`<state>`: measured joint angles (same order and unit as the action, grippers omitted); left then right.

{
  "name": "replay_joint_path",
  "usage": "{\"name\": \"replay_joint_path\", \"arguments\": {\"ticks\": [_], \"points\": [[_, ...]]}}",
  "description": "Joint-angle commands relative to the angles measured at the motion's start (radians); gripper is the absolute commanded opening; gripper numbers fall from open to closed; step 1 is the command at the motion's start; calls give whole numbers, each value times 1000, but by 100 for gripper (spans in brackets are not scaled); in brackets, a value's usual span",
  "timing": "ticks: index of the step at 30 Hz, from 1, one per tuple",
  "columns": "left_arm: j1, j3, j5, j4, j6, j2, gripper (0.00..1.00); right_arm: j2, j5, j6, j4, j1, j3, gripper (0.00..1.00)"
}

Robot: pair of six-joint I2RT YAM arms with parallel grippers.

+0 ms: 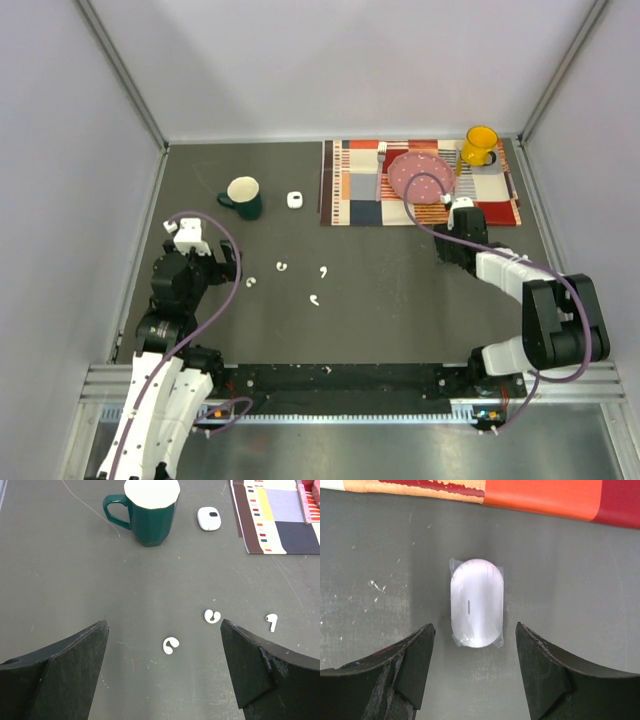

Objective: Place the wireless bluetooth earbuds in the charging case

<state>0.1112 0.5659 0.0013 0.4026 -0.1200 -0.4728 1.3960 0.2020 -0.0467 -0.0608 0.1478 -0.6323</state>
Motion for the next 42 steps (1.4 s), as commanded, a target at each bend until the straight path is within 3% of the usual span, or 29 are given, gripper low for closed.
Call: {"name": "replay_joint_path", "arguments": {"ticks": [1, 9, 16, 19, 24, 30, 35, 42], "points": [[2, 8, 37, -53, 11, 10, 99, 41, -27, -64, 46, 7, -58, 62], [1, 9, 16, -50, 10, 8, 99, 116, -23, -79, 24, 7, -96, 49], [2, 26, 8, -22, -15, -10, 99, 121, -30, -82, -3, 4, -98, 26], [2, 48, 16, -4, -39, -33, 99, 83, -62, -68, -30, 7, -112, 17], [2, 58, 34, 12, -73, -46, 99, -84, -165, -24, -76, 33, -109, 16], [1, 51, 202, -1, -52, -50, 99, -277, -367, -44, -82, 48, -57, 1], [1, 48, 369, -22, -30, -72, 99, -434, -587, -31, 16, 93, 2, 0], [1, 57, 572, -37, -27, -130, 99, -545, -610, -151, -5, 240, 17, 0]]}}
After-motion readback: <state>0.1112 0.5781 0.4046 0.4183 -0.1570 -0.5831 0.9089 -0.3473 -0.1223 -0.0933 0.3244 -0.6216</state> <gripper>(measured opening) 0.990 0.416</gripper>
